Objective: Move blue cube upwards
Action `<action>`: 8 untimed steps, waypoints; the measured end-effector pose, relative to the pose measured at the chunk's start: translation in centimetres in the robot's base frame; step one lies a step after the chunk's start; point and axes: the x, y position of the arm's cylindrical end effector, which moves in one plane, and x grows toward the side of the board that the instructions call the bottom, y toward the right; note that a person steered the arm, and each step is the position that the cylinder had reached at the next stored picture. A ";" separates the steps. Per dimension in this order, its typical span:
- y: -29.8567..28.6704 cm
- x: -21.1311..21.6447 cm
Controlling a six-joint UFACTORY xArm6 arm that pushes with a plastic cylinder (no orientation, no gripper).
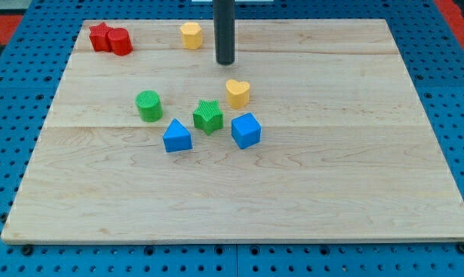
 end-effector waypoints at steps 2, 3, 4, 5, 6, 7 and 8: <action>-1.3 -8.5; -5.6 -5.1; -7.7 -3.7; -10.5 -5.7; -12.0 -2.7; -8.9 1.1; -7.5 1.9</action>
